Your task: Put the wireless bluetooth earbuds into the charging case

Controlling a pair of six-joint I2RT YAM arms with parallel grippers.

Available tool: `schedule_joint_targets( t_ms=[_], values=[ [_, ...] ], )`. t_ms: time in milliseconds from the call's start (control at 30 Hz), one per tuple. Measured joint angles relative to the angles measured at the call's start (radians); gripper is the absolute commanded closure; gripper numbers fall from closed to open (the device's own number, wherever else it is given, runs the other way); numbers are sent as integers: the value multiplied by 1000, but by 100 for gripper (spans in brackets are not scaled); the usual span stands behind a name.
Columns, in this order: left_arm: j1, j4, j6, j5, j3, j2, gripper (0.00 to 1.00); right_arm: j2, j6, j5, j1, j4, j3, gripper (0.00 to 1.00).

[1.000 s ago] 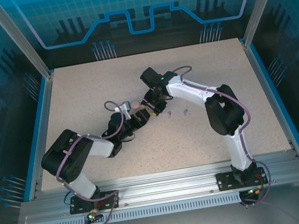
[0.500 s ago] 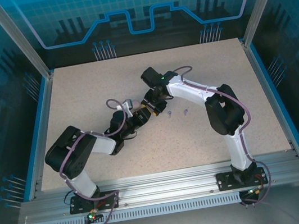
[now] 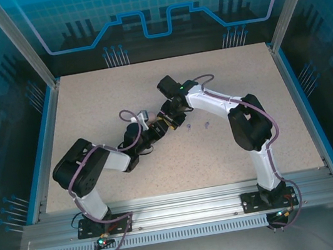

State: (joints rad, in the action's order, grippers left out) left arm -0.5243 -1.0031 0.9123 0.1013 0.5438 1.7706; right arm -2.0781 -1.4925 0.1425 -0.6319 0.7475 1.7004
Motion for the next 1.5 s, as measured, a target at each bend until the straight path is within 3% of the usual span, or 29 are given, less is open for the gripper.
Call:
schedule_joint_targets(
  t_ms=[300, 567, 633, 833, 1033, 1267, 1500],
  values=[
    [-2, -50, 60, -26, 0, 23, 79, 0, 0, 0, 6, -18, -1, 62],
    [-2, -80, 84, -35, 0, 39, 95, 0, 0, 0, 11, -24, -2, 60],
    [-2, -81, 84, -35, 0, 40, 100, 0, 0, 0, 11, -28, -4, 55],
    [-4, -75, 81, -36, -3, 34, 100, 14, 0, 8, 23, -66, -29, 30],
    [-4, -3, 67, -31, -25, -10, 100, 109, 31, -3, 100, -133, -59, 25],
    [5, 128, -23, 61, -8, -116, 100, 291, 243, -2, 218, -183, -147, 23],
    [53, 296, -130, 235, 99, -165, 100, 484, 583, 45, 276, -321, -465, 23]
  ],
)
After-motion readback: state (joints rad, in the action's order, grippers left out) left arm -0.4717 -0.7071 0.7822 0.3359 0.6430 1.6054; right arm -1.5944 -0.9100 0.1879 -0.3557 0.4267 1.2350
